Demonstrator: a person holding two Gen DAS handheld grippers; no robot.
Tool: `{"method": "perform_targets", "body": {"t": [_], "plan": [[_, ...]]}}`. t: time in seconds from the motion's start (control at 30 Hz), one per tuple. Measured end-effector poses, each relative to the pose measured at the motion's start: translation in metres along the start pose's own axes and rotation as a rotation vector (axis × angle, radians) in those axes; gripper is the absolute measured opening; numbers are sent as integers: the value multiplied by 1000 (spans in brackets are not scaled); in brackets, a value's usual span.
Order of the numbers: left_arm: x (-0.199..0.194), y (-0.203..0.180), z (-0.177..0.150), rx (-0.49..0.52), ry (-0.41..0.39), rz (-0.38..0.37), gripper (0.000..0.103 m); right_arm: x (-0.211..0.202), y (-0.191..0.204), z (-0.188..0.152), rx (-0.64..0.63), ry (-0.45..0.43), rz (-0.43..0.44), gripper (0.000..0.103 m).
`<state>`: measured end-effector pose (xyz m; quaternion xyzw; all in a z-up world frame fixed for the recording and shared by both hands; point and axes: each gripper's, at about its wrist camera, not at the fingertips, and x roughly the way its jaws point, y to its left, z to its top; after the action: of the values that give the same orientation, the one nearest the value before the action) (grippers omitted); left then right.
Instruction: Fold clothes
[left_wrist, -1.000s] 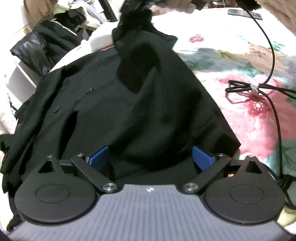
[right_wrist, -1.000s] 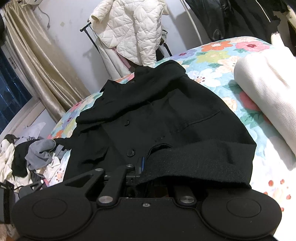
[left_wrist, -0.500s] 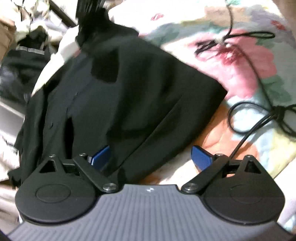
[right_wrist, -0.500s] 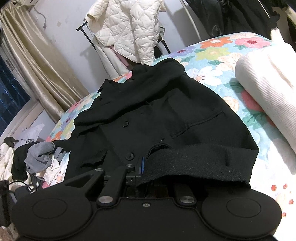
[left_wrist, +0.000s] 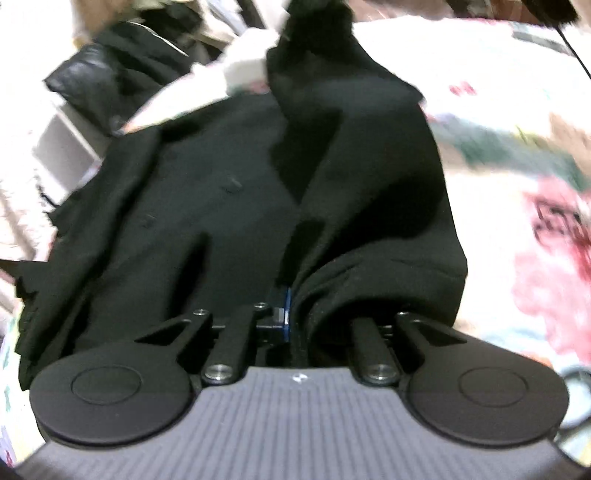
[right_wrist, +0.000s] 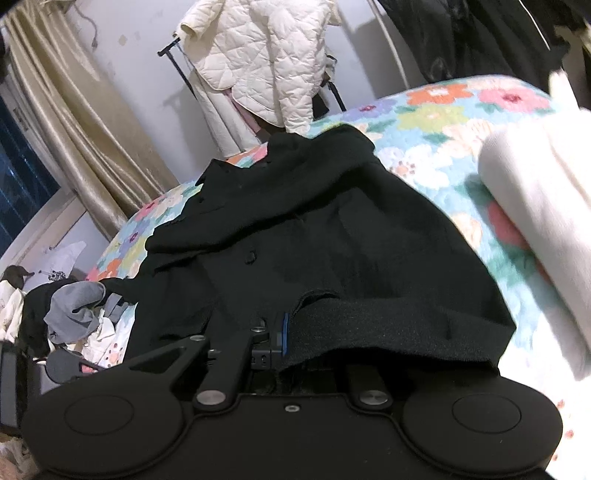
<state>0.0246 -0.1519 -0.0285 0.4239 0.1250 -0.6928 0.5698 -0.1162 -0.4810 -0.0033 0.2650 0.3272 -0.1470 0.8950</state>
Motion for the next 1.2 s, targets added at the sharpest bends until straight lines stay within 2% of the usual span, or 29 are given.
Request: {"method": "perform_targets", "body": {"t": [0.17,0.37,0.47,0.53,0.63,0.7,0.73,0.77,0.8,0.83,0.87,0.9,0.97,1.07,1.1,1.17,1.2], "plan": [[-12,60,7,-234,-116,93,9,16,7,51,-10,-23,6,9],[-12,145,-8,-528,-218,152,8,74,19,128,34,-26,-13,9],[-7,200,-20,-705,-203,230,8,114,31,173,43,-29,-26,9],[-6,236,-28,-787,-215,266,8,145,45,205,23,-25,-35,9],[-2,287,-38,-860,-242,328,6,198,69,250,-24,-28,-57,9],[7,321,-44,-892,-232,373,6,240,80,277,-17,-22,-56,9],[15,336,-49,-929,-219,399,6,262,83,289,-4,0,-52,10],[27,359,-58,-1002,-194,413,7,284,84,299,20,12,-64,15],[39,376,-71,-1084,-149,411,15,302,85,305,46,7,-86,25],[50,393,-86,-1165,-102,409,25,316,84,308,65,1,-93,31],[64,410,-103,-1255,-51,422,25,326,83,308,75,-8,-96,35],[73,420,-114,-1293,-26,433,26,332,81,306,82,-13,-90,38],[74,429,-129,-1328,-38,450,27,332,75,300,58,-21,-62,40],[63,428,-134,-1300,-74,490,31,306,71,279,-28,-82,-72,42],[59,425,-133,-1286,-67,480,32,295,66,269,-53,-86,-102,46],[47,412,-128,-1272,-81,419,35,274,58,248,-100,-97,-161,47],[38,403,-124,-1249,-91,403,41,260,52,236,-129,-105,-199,48]]}}
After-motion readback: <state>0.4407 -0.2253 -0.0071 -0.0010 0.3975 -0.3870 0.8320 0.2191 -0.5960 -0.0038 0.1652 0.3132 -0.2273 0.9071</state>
